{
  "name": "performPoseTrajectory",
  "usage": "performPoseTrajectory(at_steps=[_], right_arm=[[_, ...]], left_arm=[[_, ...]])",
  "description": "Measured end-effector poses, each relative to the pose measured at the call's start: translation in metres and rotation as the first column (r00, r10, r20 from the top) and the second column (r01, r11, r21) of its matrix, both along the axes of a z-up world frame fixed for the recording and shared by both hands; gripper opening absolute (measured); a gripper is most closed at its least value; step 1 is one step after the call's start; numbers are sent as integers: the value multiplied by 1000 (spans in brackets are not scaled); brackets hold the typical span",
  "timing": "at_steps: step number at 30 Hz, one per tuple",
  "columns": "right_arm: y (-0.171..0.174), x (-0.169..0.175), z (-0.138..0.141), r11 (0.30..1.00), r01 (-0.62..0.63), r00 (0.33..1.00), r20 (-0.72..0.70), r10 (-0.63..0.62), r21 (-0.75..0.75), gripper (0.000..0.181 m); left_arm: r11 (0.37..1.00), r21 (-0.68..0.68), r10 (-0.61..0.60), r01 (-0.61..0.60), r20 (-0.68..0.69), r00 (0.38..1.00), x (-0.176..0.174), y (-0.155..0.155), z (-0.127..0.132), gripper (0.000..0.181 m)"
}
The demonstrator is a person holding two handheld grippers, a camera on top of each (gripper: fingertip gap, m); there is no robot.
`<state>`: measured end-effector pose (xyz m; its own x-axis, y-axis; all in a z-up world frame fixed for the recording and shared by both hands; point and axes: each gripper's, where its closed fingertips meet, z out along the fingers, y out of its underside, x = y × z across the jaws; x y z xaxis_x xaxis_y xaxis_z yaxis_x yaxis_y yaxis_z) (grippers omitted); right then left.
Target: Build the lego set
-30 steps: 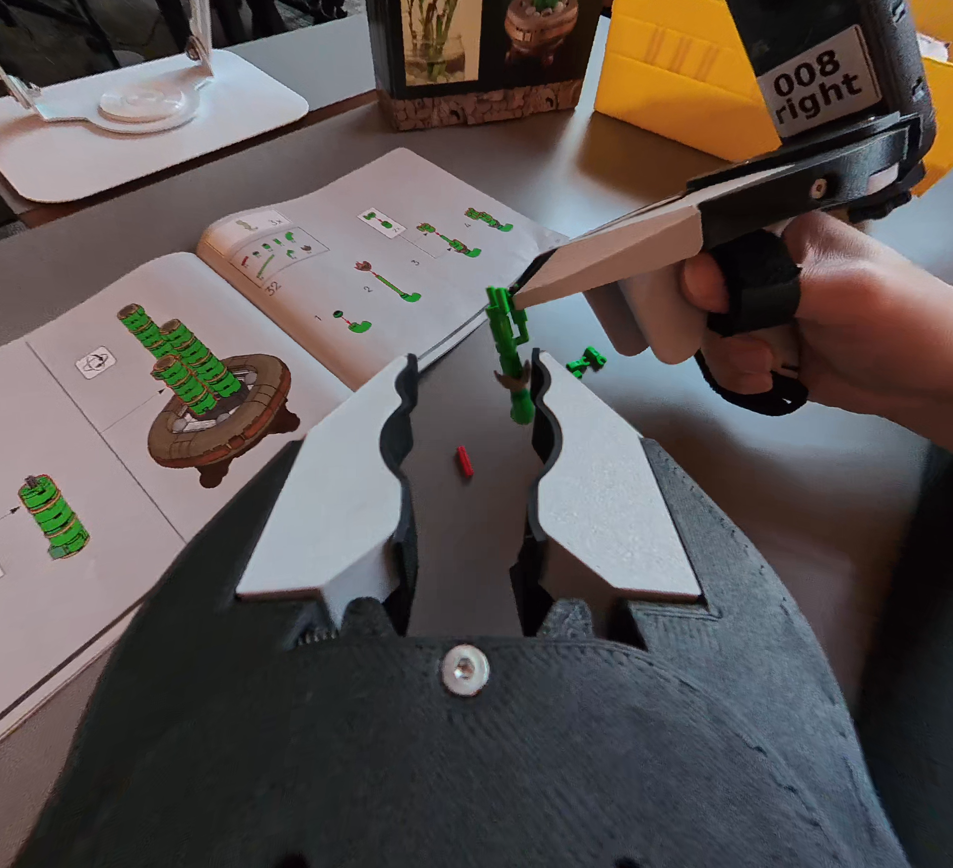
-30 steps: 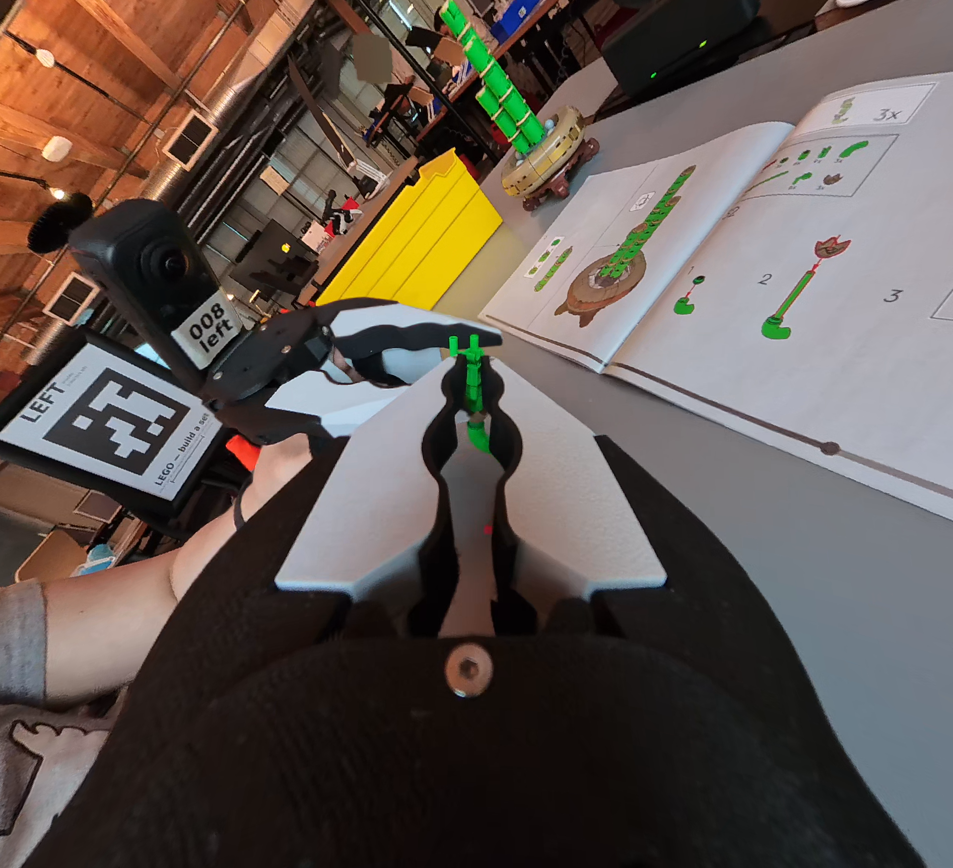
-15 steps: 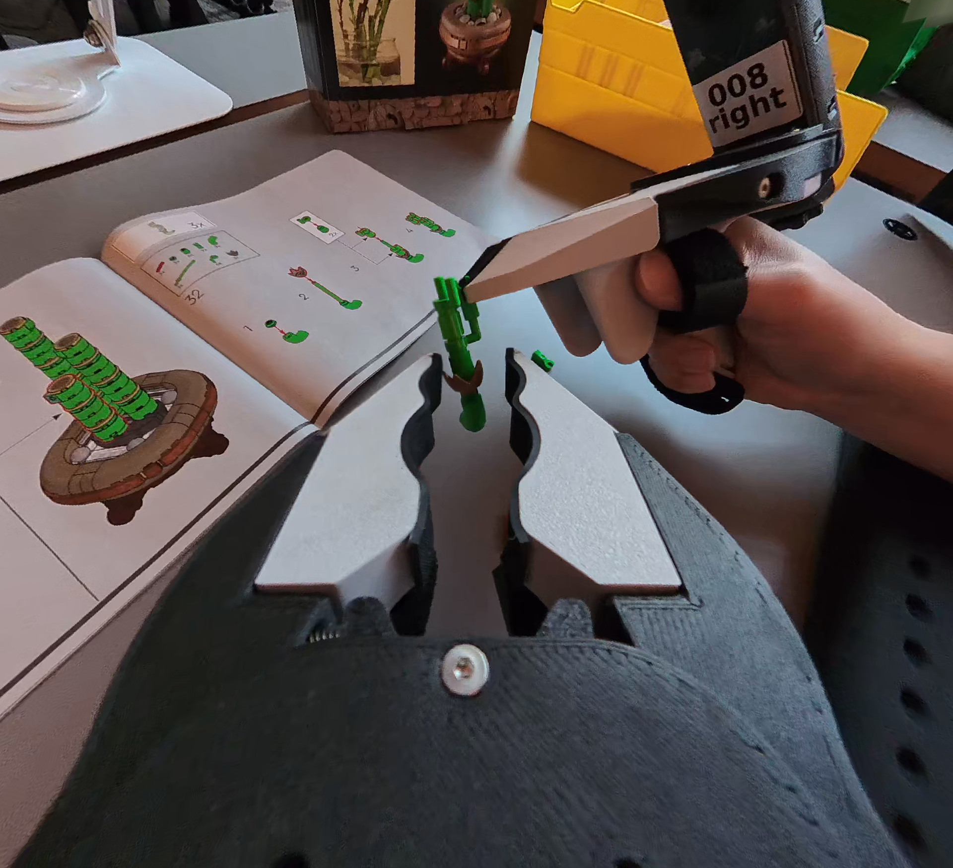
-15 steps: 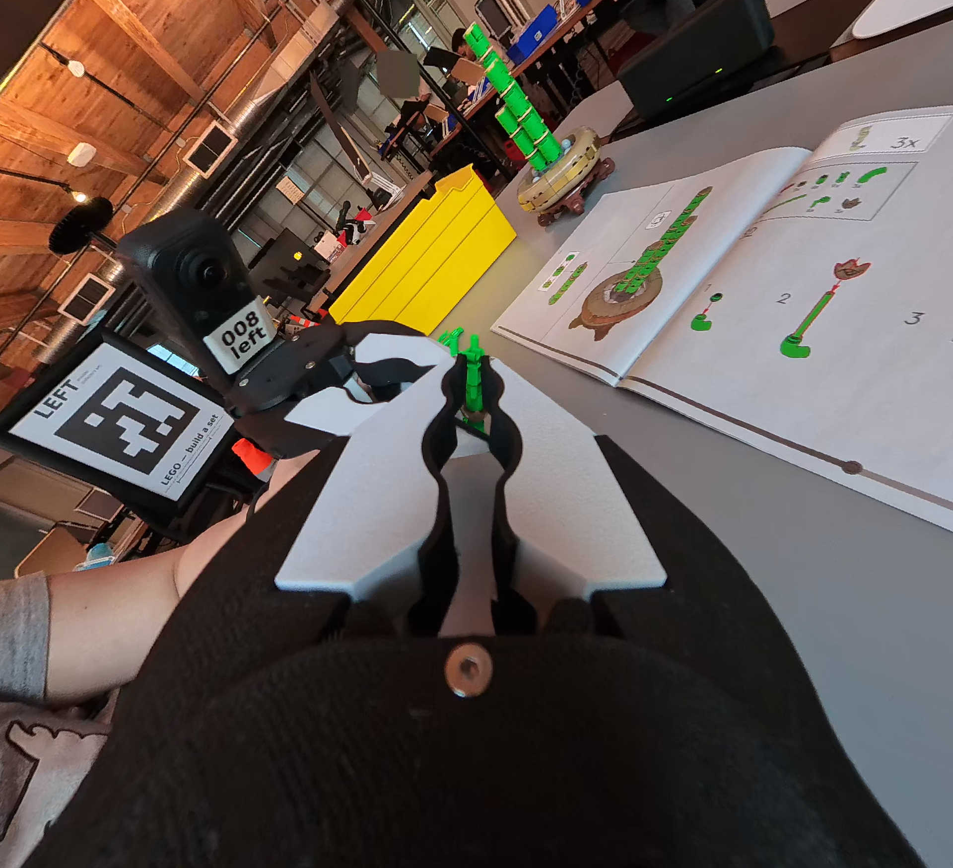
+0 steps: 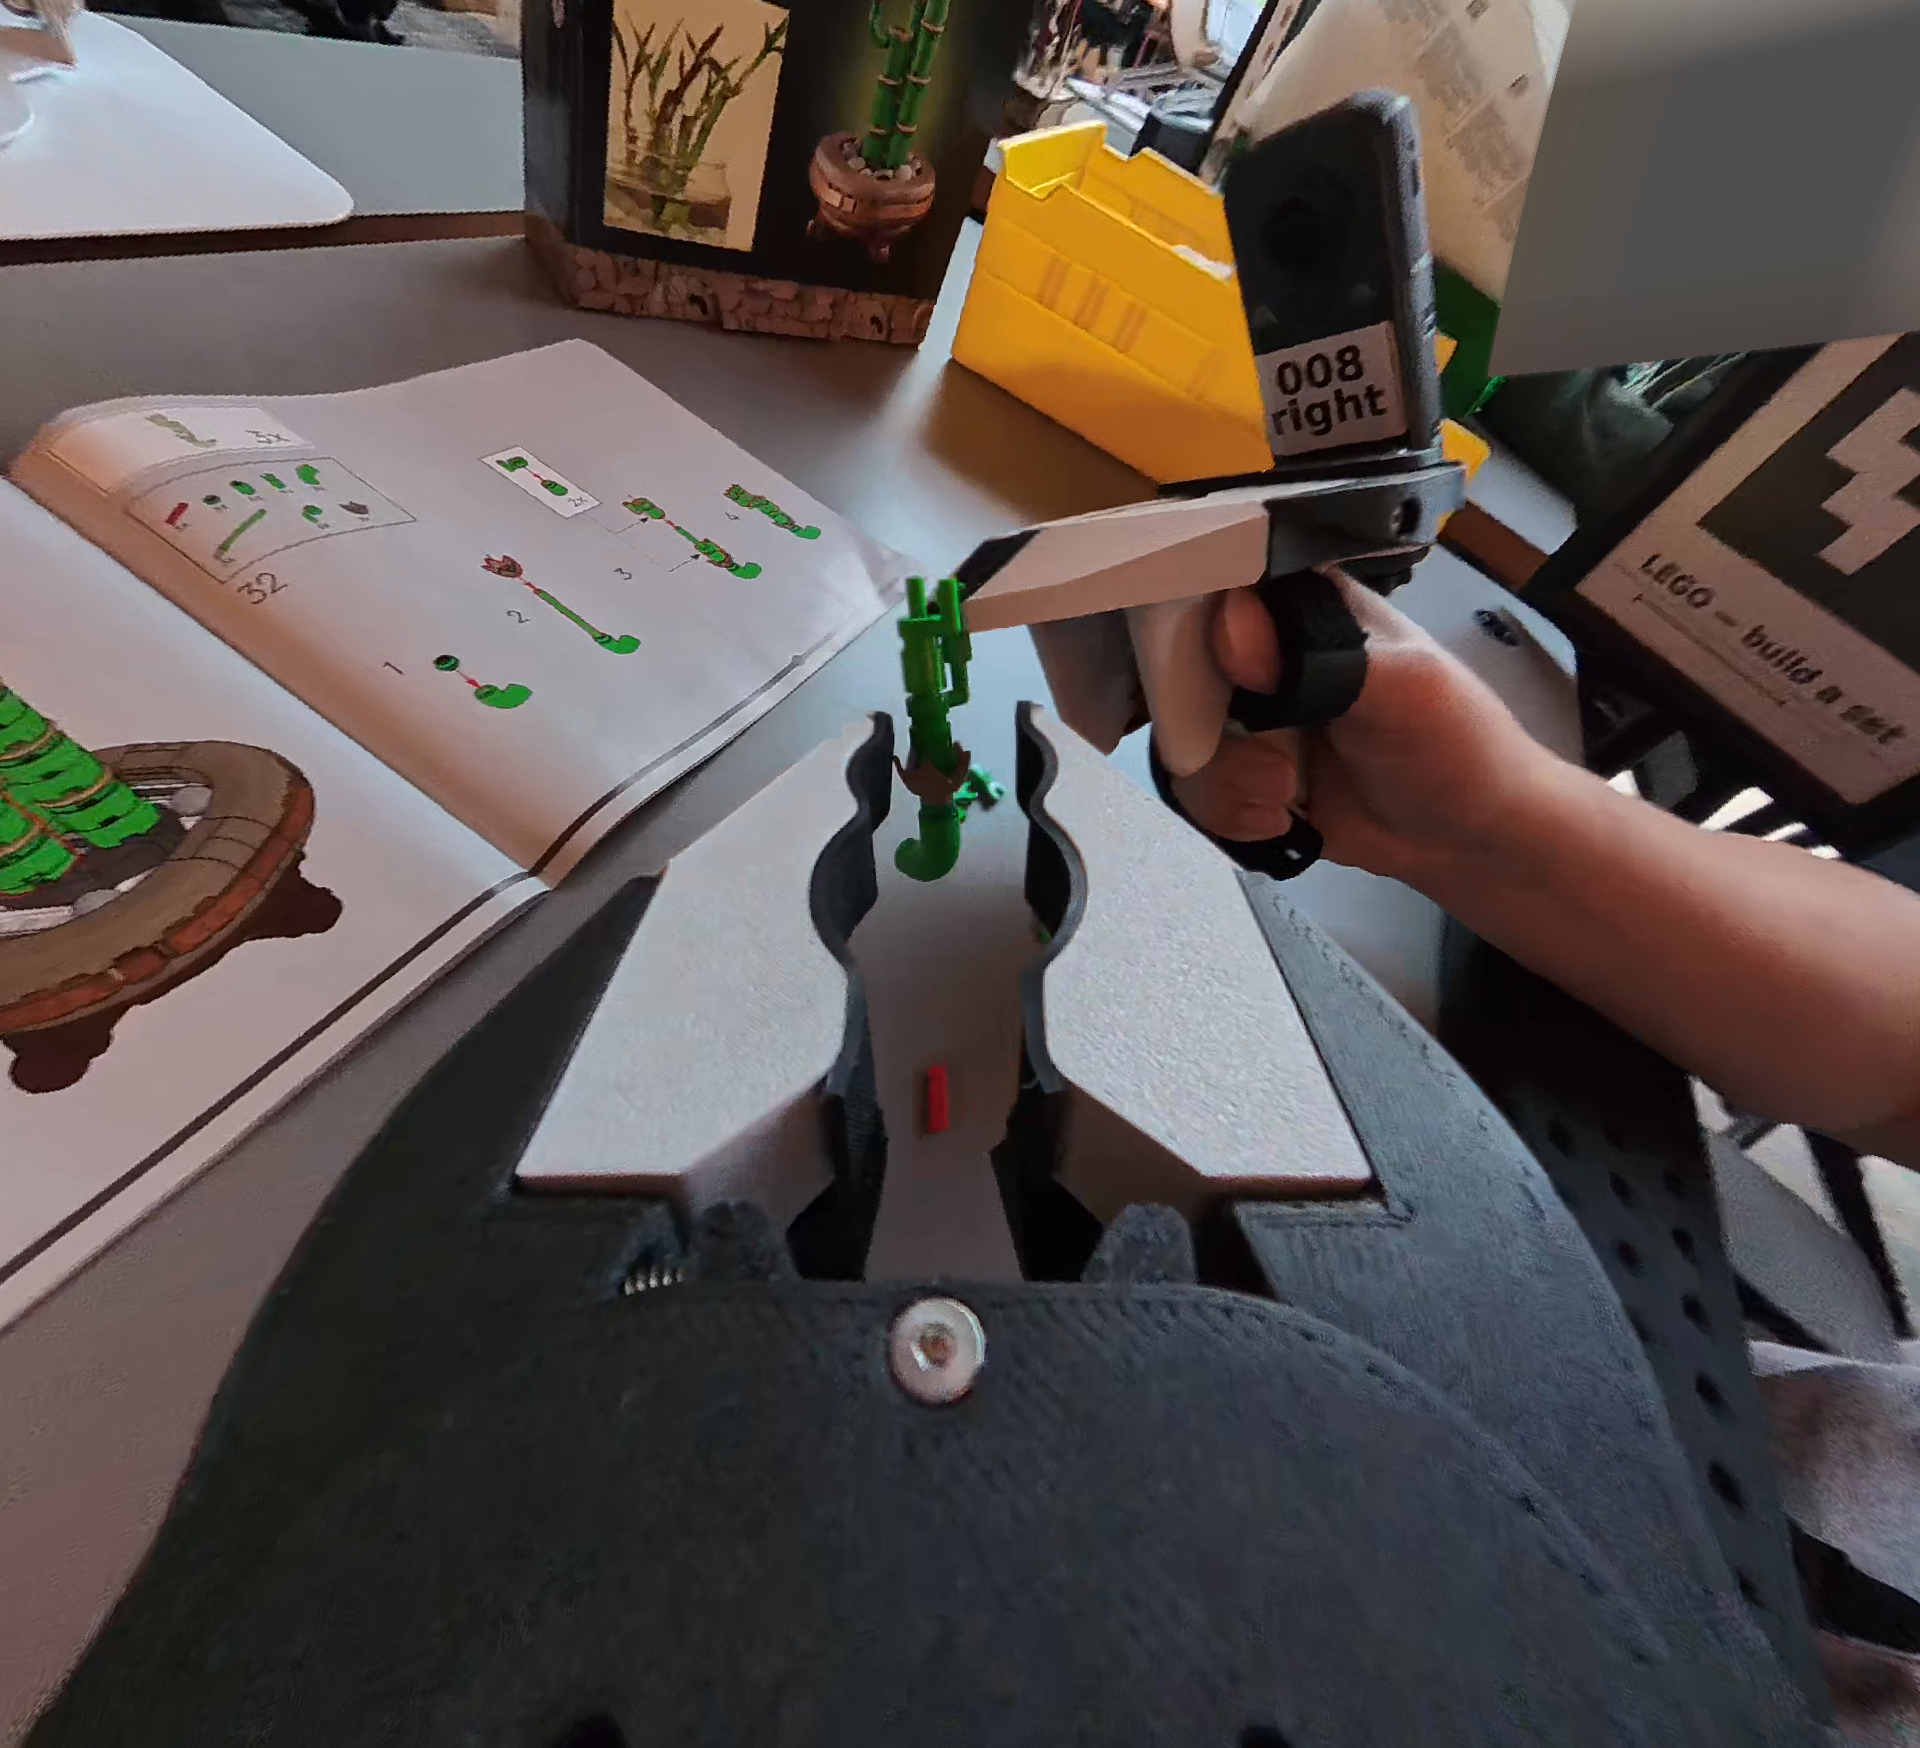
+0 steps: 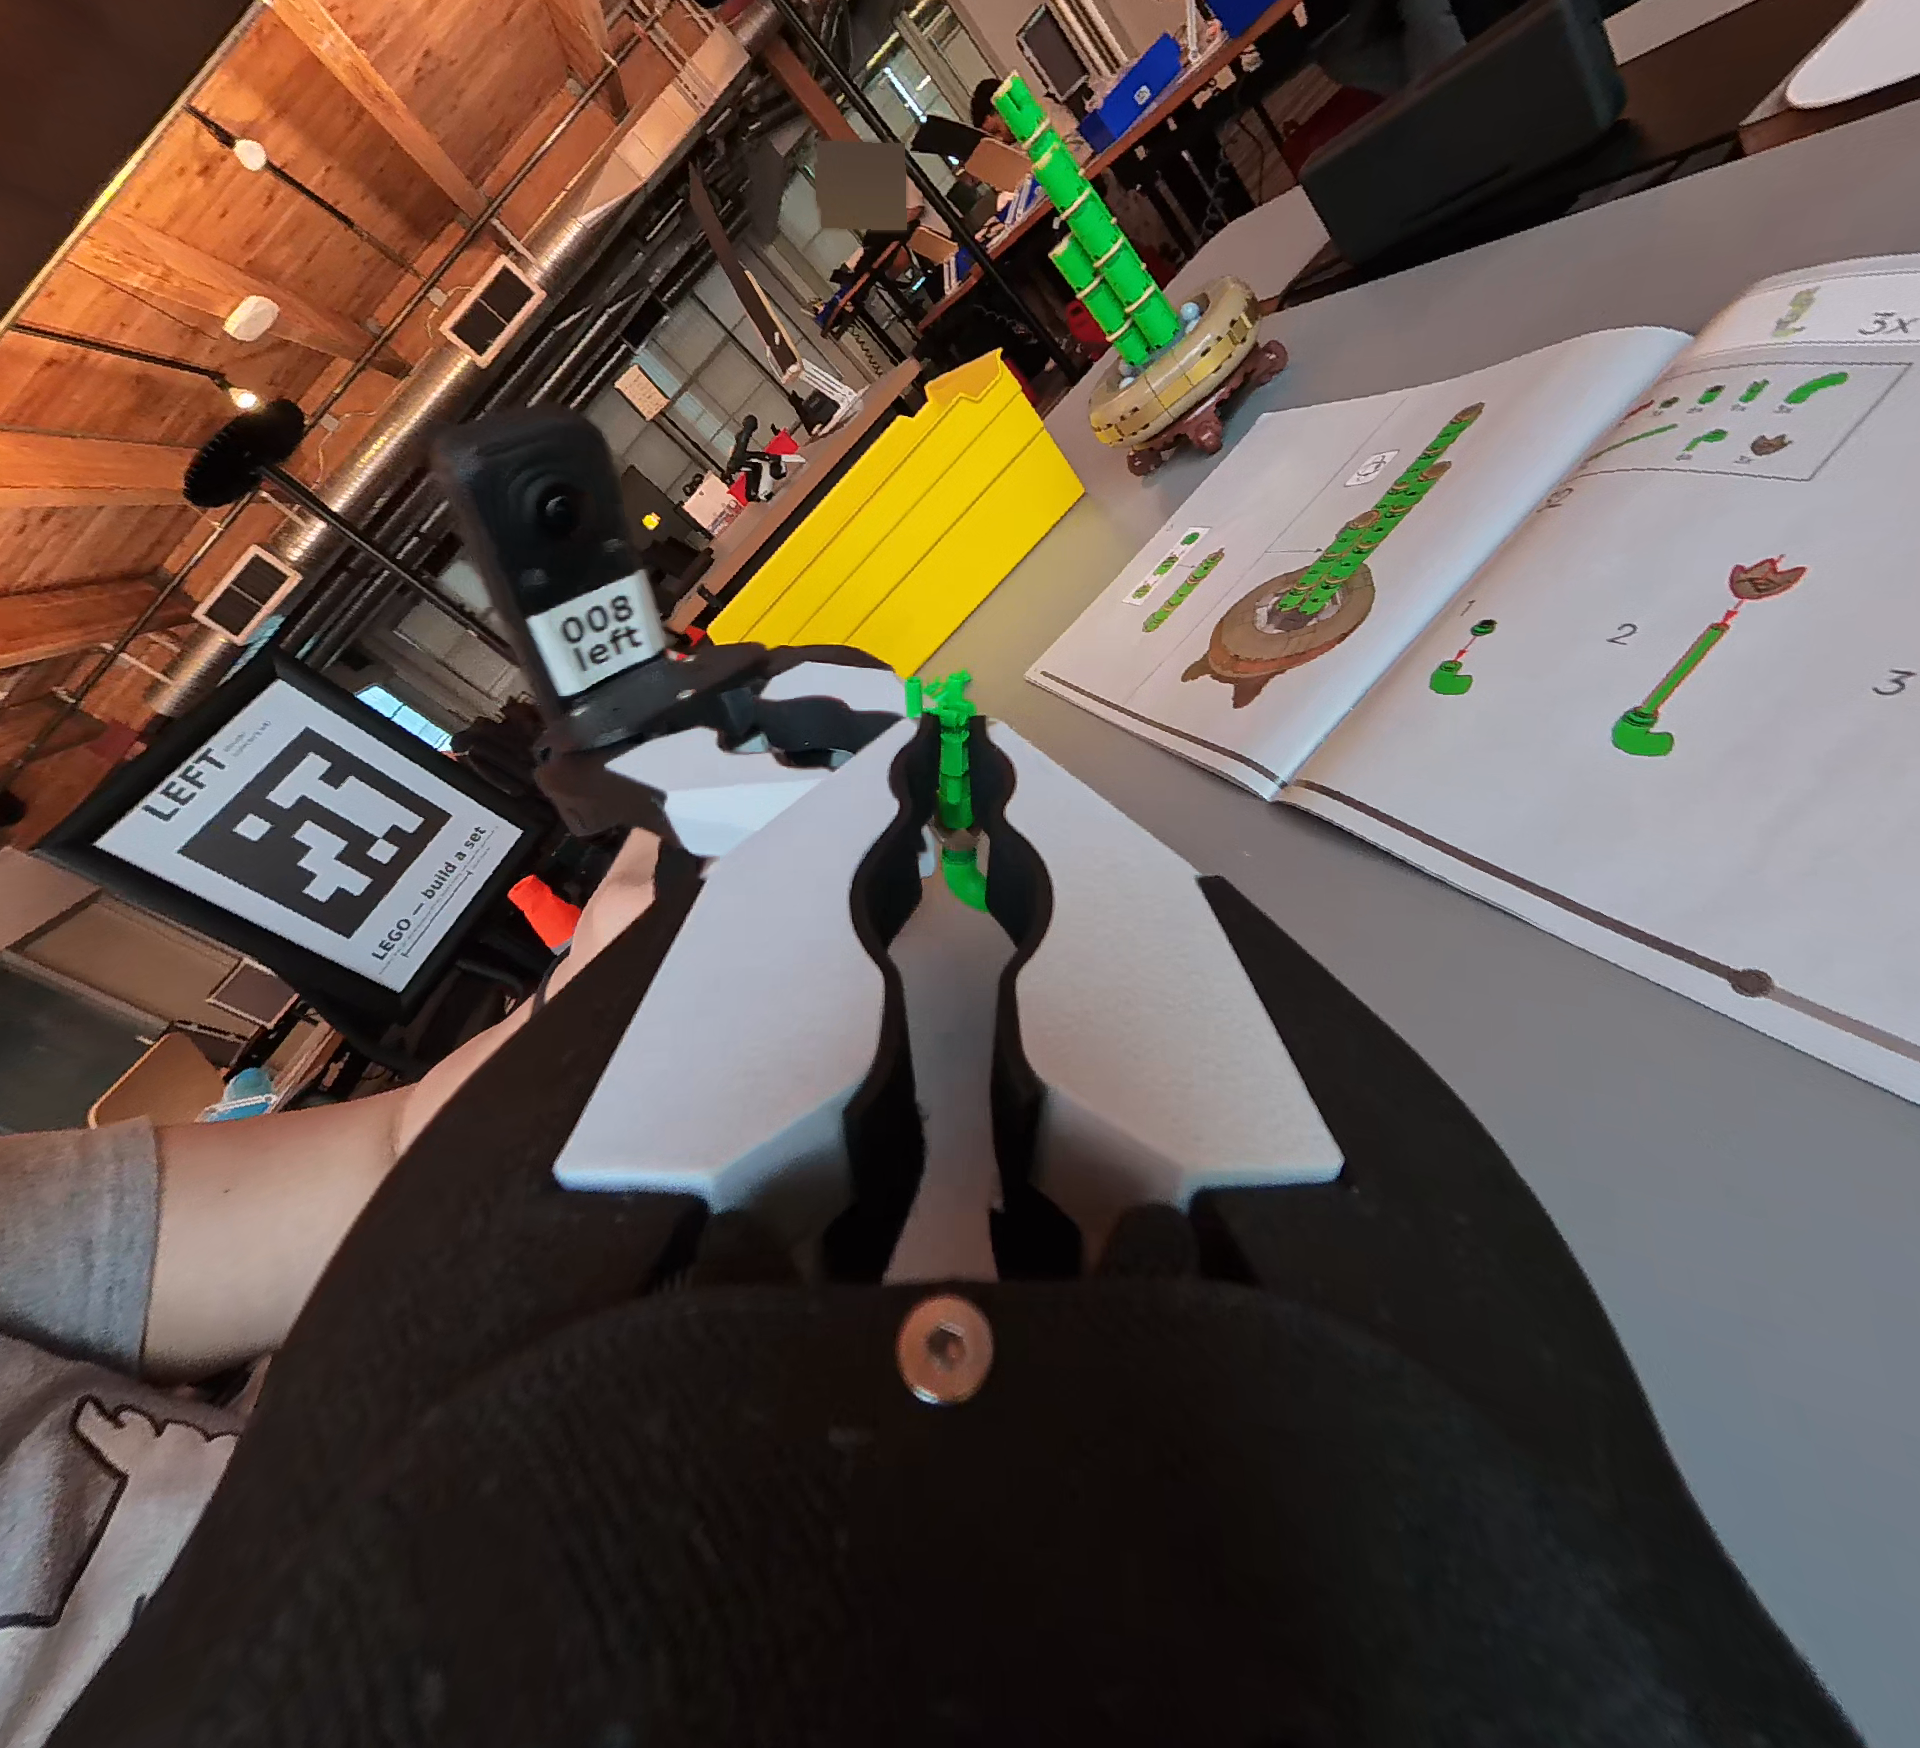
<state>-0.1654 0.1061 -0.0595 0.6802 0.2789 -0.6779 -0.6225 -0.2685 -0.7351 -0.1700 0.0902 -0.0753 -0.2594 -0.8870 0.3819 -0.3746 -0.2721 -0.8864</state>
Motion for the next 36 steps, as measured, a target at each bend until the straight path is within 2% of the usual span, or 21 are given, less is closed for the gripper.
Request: performPoseTrajectory(at_steps=[3, 6, 8, 10, 13, 21, 24, 29, 31, 33, 34, 36], right_arm=[[-4, -5, 8, 998, -49, 999, -6, 49, 39, 3], [-8, -12, 16, 991, -105, 994, 10, 105, 84, 3], [-10, -16, 19, 985, -137, 991, 14, 137, 101, 4], [-11, -19, 20, 983, -153, 988, 20, 152, 106, 3], [-11, -21, 20, 981, -164, 986, 24, 163, 106, 3], [-13, -20, 25, 975, -173, 984, -24, 178, 136, 4], [-13, -22, 27, 972, -183, 981, -38, 190, 145, 4], [-15, -26, 29, 963, -225, 972, -36, 233, 151, 4], [-17, -27, 31, 959, -241, 970, 70, 233, 151, 14], [-21, -25, 33, 961, -234, 940, 286, 185, 149, 33], [-24, -25, 33, 961, -230, 892, 427, 145, 153, 35], [-30, -26, 32, 962, -212, 713, 700, 33, 170, 36]], left_arm=[[986, -148, -66, 72, 45, 997, -4, -2, 13, 19], [944, -266, -179, 196, 87, 980, -12, -8, 24, 17], [930, -264, -240, 254, 86, 967, -15, -13, 24, 13], [937, -201, -275, 286, 81, 958, -17, -18, 21, 13], [949, -145, -269, 279, 80, 960, -16, -19, 18, 9], [930, -239, -258, 279, 118, 959, -14, -16, 24, 16], [908, -298, -255, 296, 168, 952, -16, -14, 33, 6], [878, -336, -303, 342, 164, 939, -21, -15, 35, 5], [872, -350, -310, 342, 146, 939, -23, -14, 34, 5], [873, -358, -306, 330, 122, 944, -24, -11, 31, 5], [868, -371, -310, 330, 114, 944, -24, -10, 31, 5], [855, -401, -323, 329, 86, 943, -26, -8, 29, 5]])
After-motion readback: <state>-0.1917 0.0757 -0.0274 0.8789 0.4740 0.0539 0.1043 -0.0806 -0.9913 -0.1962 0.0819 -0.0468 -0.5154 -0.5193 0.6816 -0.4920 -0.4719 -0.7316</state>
